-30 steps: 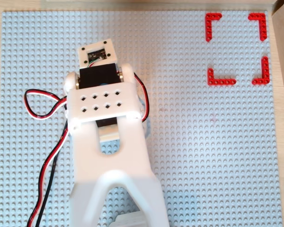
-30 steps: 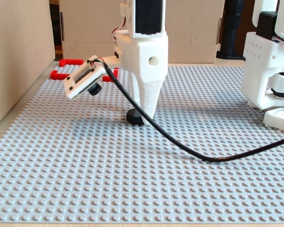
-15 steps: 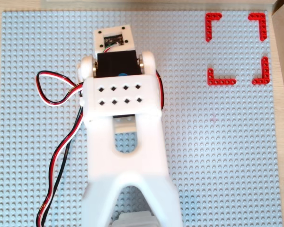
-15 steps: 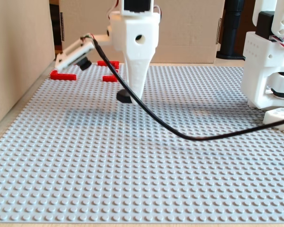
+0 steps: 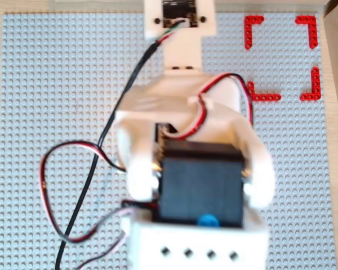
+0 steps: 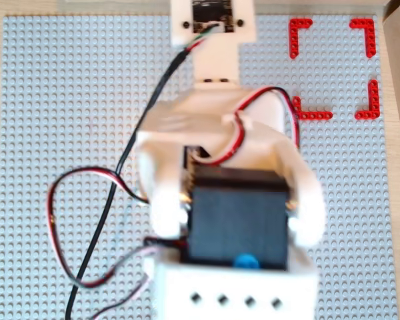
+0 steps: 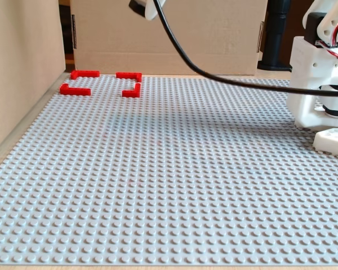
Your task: Grab the Lego and store it in red box
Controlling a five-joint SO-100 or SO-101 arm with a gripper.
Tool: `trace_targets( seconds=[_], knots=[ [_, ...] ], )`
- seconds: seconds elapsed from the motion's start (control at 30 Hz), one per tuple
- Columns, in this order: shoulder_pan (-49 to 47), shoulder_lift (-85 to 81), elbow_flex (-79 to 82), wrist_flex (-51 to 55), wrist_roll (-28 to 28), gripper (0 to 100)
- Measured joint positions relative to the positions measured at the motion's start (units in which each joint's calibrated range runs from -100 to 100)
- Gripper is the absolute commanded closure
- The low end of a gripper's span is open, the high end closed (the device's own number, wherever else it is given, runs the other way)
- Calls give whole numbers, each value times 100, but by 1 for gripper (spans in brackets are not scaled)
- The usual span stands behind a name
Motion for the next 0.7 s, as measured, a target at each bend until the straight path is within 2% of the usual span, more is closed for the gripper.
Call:
trace_targets(
  seconds=[0.2,0.4,0.7],
  knots=[
    [662,-473,72,-371,0,94],
    [1323,-473,653,-1399,-20,94],
    [1432,-473,1726,-2668,-20,94]
  ],
)
